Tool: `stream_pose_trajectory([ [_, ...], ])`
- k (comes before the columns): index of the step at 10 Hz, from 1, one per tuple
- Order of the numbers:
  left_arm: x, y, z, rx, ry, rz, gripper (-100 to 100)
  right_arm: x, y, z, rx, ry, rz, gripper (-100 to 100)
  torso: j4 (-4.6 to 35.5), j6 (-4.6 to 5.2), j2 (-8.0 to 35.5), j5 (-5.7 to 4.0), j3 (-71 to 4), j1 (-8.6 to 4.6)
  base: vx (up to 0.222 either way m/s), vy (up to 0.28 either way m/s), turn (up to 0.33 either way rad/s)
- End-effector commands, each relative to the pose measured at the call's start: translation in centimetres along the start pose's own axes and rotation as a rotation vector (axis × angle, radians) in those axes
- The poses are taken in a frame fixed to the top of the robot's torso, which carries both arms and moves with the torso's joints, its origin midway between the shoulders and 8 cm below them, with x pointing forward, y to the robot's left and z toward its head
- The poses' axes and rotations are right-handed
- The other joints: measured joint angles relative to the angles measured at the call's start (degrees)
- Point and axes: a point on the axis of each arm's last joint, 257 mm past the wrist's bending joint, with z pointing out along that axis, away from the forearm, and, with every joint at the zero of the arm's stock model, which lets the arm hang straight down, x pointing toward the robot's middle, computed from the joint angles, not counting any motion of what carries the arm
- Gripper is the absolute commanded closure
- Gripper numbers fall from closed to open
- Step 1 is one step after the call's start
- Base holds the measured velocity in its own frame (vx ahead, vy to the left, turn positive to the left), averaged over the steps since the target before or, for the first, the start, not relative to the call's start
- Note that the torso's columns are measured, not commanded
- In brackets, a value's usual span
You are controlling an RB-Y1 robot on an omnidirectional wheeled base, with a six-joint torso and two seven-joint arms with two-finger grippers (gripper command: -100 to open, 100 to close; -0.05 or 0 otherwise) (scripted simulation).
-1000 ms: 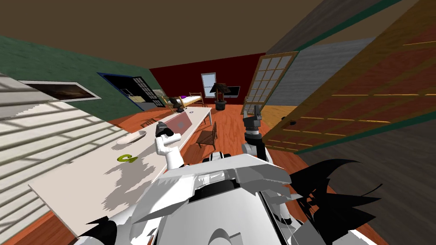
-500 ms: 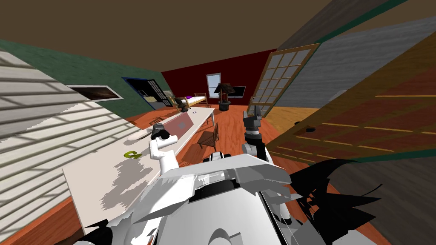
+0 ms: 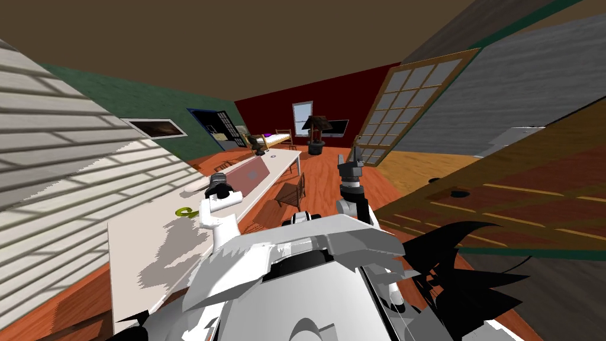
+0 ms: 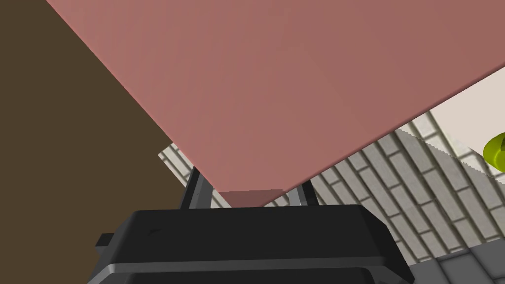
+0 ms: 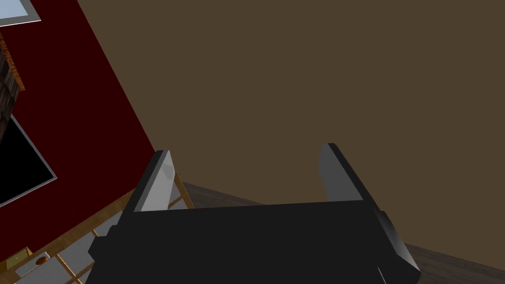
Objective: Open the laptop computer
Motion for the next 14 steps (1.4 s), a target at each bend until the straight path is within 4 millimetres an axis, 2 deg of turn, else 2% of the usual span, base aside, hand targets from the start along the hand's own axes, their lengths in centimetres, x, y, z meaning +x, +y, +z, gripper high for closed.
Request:
stream_pose_trajectory([
  [1,0.4,0.6,-0.3,0.009,0.039,-0.004,100,0.0,0.0,0.0,0.0,0.0,0.0,0,0.0,-0.1,0.0,-0.03,0.0,-0.08,0.071,-0.074,0.128],
  [6,0.4,0.7,-1.3,0.062,0.109,0.027,100,0.0,0.0,0.0,0.0,0.0,0.0,0,0.0,0.02,0.0,0.06,0.0,0.05,0.071,-0.08,0.158],
  [9,1.2,0.7,-1.8,0.079,0.16,0.001,100,0.0,0.0,0.0,0.0,0.0,0.0,0,0.0,-0.13,0.0,0.04,0.0,0.08,0.063,-0.084,0.133],
  [11,0.6,-0.1,-1.2,0.067,0.139,-0.009,100,0.0,0.0,0.0,0.0,0.0,0.0,0,0.0,0.06,0.0,-0.01,0.0,0.17,-0.008,0.017,-0.094],
  [12,0.7,0.4,-1.1,0.046,0.142,-0.007,100,0.0,0.0,0.0,0.0,0.0,0.0,0,0.2,0.12,0.1,-0.08,0.0,0.31,-0.029,0.108,-0.155],
  [13,0.6,-0.3,-0.7,0.04,0.137,-0.027,100,0.0,0.0,0.0,0.0,0.0,0.0,0,0.1,-0.09,0.1,-0.04,0.1,0.27,-0.016,0.148,-0.23],
  [14,0.7,0.4,-0.7,0.013,0.141,-0.025,100,0.0,0.0,0.0,0.0,0.0,0.0,0,0.2,-0.05,0.0,-0.08,0.0,0.28,-0.025,0.134,-0.131],
])
